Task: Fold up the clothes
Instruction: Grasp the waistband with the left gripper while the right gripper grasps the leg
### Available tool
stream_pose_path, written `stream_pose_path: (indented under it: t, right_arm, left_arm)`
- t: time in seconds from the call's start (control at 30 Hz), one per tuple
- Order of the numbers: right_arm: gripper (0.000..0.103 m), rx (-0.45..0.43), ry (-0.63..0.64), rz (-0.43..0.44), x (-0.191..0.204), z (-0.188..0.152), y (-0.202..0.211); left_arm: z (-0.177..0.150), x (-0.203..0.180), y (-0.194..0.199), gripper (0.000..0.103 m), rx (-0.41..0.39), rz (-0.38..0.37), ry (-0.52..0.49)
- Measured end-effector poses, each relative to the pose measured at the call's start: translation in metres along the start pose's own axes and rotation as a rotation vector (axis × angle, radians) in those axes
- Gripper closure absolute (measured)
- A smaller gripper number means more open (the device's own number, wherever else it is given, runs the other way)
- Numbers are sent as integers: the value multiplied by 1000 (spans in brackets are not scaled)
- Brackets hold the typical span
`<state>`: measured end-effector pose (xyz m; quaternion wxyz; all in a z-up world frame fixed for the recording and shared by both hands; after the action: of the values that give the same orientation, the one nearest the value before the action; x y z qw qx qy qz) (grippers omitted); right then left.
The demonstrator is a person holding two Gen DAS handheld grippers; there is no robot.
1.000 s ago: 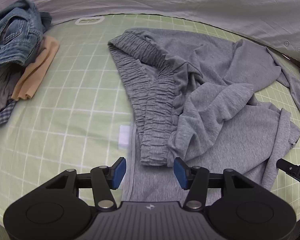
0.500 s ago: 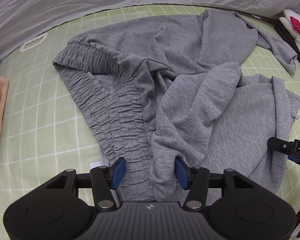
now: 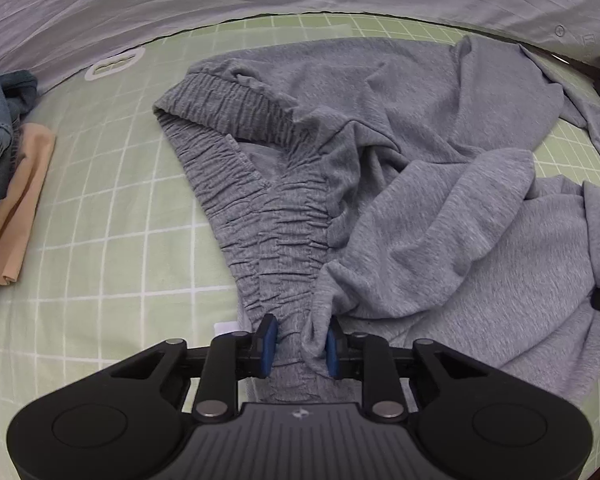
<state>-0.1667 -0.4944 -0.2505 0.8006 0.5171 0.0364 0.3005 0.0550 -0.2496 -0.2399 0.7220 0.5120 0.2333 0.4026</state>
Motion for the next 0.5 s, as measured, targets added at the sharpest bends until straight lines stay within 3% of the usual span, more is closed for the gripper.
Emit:
stream_pose_path:
  t: [0.17,0.27,0.37,0.5]
  right_arm:
    - [99,-11,27,-10,-44,34,0]
    - [100,-45,137,-49,-64,63,0]
    - [100,-146,330,-150,-85,107,11]
    - [99,-302,456,-259,-117,166,32]
  left_arm:
    - [-4,34,2,86,18,88,190]
    - [-7,47,3,86,20,151,250]
    - [-10,57,7,87,21,204,306]
    - [-14,65,16,87,16,255,392]
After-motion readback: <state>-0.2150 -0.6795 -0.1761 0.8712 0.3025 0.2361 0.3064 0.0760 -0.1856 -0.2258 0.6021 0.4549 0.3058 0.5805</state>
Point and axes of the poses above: each gripper's, at about its wrist camera, not at the fingertips, and y roughly against the way its jaws point, x to its left, z to its top, the point moved 8 cm from there along -y, roughly the way its jaws point, and after that the axes turned 3 degrees about z, right-handed, at the moved point
